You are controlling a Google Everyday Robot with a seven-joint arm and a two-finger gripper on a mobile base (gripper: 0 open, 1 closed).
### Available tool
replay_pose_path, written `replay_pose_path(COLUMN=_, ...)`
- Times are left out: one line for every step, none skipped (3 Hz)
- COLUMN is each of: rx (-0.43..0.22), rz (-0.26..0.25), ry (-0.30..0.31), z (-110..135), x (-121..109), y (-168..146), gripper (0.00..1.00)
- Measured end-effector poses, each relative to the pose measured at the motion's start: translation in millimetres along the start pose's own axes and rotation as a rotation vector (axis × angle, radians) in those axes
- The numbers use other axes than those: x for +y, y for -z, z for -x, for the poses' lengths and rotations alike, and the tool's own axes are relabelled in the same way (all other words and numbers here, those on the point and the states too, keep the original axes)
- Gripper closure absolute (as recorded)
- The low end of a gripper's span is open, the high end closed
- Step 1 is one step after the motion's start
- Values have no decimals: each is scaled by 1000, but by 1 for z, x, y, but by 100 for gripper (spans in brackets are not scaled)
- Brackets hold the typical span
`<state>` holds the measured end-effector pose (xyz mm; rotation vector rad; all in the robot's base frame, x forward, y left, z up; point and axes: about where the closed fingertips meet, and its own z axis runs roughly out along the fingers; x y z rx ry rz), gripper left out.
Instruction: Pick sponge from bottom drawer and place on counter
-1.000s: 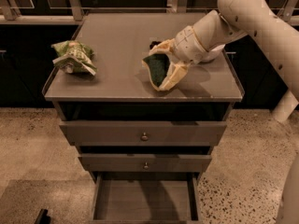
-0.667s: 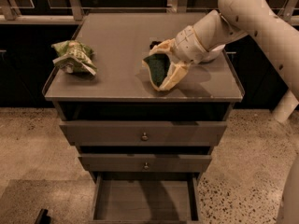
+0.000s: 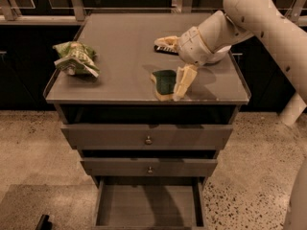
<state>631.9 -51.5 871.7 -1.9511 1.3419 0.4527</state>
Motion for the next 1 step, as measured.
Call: replay_pose_path(rx=0, rz=0, ry=0, z=0, x=0, y=0, gripper=0)
